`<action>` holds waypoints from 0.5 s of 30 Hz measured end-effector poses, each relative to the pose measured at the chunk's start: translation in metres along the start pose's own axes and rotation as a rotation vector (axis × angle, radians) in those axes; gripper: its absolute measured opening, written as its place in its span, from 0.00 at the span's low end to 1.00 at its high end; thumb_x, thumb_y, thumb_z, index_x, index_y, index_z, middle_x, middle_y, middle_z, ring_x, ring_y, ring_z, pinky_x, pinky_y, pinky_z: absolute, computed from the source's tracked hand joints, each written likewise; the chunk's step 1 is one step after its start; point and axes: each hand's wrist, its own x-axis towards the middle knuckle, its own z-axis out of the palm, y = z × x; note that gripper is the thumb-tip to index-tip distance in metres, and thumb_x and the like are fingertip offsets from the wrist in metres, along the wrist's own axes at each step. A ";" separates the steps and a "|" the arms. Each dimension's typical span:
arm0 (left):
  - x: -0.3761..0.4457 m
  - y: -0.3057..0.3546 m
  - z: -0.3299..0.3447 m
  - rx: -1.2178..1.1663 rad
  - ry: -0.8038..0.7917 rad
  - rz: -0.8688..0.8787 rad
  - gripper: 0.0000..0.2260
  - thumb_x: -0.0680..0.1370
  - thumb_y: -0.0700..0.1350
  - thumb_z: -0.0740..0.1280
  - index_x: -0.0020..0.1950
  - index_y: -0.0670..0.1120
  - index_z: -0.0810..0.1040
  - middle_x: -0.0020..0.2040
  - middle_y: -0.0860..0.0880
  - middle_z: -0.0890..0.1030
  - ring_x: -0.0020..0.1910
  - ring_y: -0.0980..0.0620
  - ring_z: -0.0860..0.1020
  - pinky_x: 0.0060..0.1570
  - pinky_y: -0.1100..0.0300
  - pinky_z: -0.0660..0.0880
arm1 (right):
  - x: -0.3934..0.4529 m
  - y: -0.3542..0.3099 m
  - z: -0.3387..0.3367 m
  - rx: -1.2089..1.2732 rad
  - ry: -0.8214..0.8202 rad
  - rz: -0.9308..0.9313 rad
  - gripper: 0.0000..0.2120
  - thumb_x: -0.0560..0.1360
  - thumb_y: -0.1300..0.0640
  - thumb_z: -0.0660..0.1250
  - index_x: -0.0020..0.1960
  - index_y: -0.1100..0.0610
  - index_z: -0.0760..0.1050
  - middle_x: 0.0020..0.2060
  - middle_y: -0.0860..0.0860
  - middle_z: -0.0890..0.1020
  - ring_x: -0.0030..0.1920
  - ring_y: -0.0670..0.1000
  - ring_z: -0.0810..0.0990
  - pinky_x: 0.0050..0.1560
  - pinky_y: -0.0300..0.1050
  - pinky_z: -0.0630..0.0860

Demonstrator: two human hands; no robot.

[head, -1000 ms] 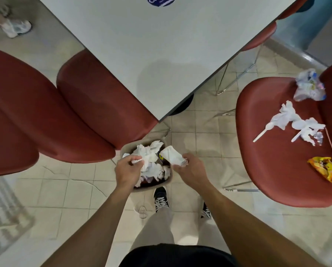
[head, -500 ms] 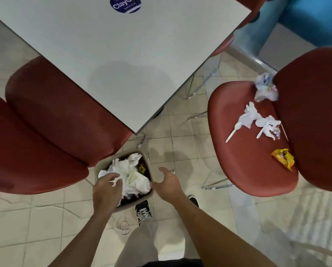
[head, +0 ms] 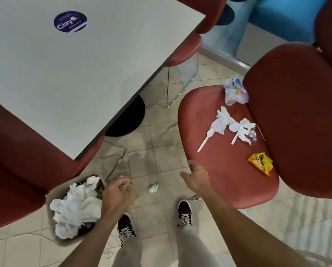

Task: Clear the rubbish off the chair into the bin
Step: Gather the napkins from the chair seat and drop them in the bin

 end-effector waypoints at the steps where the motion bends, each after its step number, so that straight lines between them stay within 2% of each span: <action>1: 0.001 0.002 0.011 -0.010 -0.017 -0.014 0.05 0.72 0.43 0.68 0.44 0.52 0.79 0.42 0.52 0.82 0.45 0.53 0.79 0.45 0.61 0.73 | 0.011 0.004 -0.010 -0.010 0.011 -0.010 0.27 0.72 0.54 0.70 0.69 0.54 0.69 0.63 0.57 0.76 0.62 0.57 0.75 0.64 0.46 0.71; 3: 0.010 0.008 0.041 -0.022 -0.030 -0.061 0.08 0.69 0.47 0.67 0.47 0.51 0.80 0.44 0.51 0.82 0.46 0.52 0.79 0.43 0.61 0.72 | 0.039 0.012 -0.033 -0.018 0.042 -0.036 0.27 0.71 0.53 0.68 0.69 0.54 0.69 0.60 0.57 0.78 0.60 0.58 0.76 0.63 0.49 0.73; 6: 0.036 0.010 0.091 0.045 -0.036 -0.095 0.08 0.72 0.42 0.70 0.51 0.47 0.82 0.48 0.50 0.82 0.49 0.52 0.79 0.46 0.60 0.73 | 0.083 0.018 -0.065 -0.043 0.107 -0.104 0.25 0.70 0.54 0.67 0.67 0.54 0.70 0.55 0.58 0.78 0.52 0.59 0.79 0.55 0.47 0.75; 9: 0.063 0.008 0.134 0.124 -0.084 -0.098 0.10 0.73 0.44 0.70 0.53 0.50 0.80 0.51 0.51 0.80 0.51 0.51 0.79 0.51 0.56 0.76 | 0.126 0.023 -0.083 -0.096 0.116 -0.186 0.23 0.74 0.57 0.66 0.69 0.56 0.69 0.59 0.59 0.74 0.55 0.59 0.77 0.57 0.47 0.72; 13: 0.100 -0.005 0.187 0.124 -0.102 -0.086 0.09 0.74 0.44 0.70 0.52 0.54 0.79 0.51 0.52 0.79 0.50 0.53 0.78 0.48 0.56 0.75 | 0.195 0.042 -0.096 -0.142 0.211 -0.245 0.21 0.75 0.62 0.61 0.67 0.57 0.71 0.62 0.57 0.73 0.55 0.57 0.78 0.54 0.47 0.73; 15: 0.121 -0.020 0.218 0.126 -0.099 -0.037 0.09 0.74 0.43 0.70 0.52 0.54 0.79 0.53 0.53 0.79 0.49 0.54 0.78 0.51 0.57 0.75 | 0.239 0.060 -0.099 -0.171 0.263 -0.234 0.23 0.74 0.64 0.60 0.68 0.56 0.70 0.64 0.57 0.72 0.60 0.58 0.75 0.55 0.47 0.72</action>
